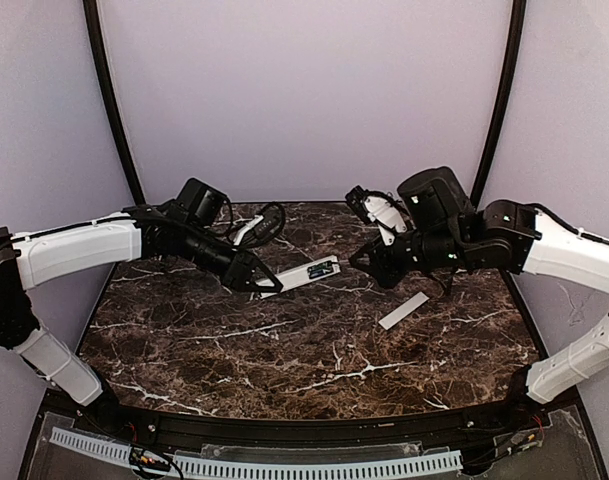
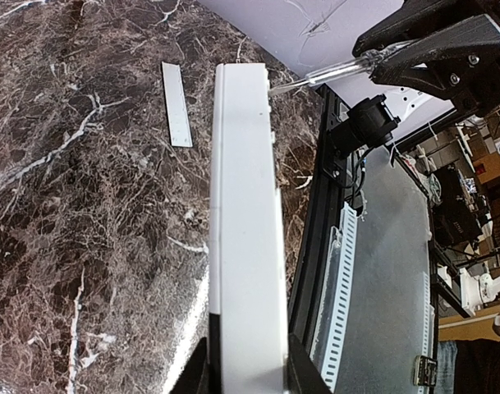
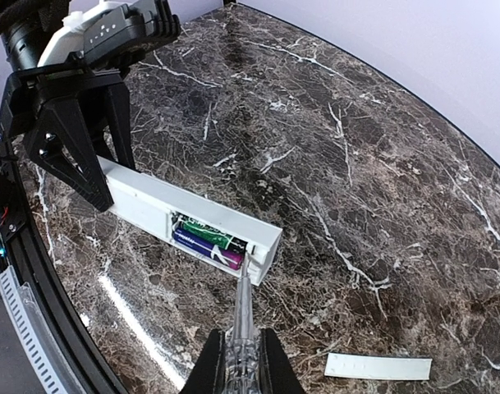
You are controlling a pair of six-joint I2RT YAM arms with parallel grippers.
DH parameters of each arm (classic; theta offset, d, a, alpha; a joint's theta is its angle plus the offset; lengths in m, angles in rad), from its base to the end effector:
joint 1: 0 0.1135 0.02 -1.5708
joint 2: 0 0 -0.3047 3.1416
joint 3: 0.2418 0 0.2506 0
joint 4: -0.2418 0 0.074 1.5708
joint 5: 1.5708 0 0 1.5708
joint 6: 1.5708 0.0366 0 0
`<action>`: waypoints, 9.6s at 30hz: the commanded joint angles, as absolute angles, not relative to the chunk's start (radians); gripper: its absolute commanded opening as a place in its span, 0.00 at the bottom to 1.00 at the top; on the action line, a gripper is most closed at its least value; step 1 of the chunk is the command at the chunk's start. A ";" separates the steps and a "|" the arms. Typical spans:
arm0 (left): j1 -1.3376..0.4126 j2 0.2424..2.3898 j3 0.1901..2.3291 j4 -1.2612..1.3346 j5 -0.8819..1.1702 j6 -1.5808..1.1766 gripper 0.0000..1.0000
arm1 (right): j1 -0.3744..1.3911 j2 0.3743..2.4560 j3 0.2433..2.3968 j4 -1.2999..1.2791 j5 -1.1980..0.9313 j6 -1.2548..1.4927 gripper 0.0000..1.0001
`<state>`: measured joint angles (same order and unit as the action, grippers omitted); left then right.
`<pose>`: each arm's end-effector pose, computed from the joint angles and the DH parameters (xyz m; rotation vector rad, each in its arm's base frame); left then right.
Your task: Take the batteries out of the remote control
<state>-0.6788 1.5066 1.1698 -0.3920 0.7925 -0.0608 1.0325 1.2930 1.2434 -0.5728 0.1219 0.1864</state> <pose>0.2360 -0.2239 0.3274 1.1213 2.0811 -1.2824 0.1433 0.2313 0.3901 -0.8562 2.0727 0.5464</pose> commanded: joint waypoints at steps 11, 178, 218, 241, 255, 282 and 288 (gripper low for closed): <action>-0.723 1.513 1.208 -0.455 0.734 0.058 0.01 | 1.046 1.234 1.115 -0.368 -0.052 0.167 0.00; -0.724 1.526 1.143 -0.212 0.492 0.471 0.00 | 1.016 1.277 1.223 -0.627 -0.007 -0.235 0.00; -0.725 1.572 1.213 -0.318 0.541 0.367 0.00 | 1.041 1.419 1.291 -0.567 0.243 -0.293 0.00; -0.726 1.548 1.201 -0.315 0.477 0.408 0.00 | 1.043 1.465 1.313 -0.647 0.183 -0.301 0.00; -0.725 1.532 1.184 -0.303 0.485 0.424 0.01 | 1.043 1.499 1.334 -0.659 0.198 -0.322 0.00; -0.726 1.574 1.210 -0.350 0.505 0.418 0.00 | 1.056 1.458 1.366 -0.664 0.227 -0.406 0.00; -0.726 1.575 1.212 -0.352 0.505 0.417 0.00 | 1.056 1.472 1.374 -0.670 0.238 -0.418 0.00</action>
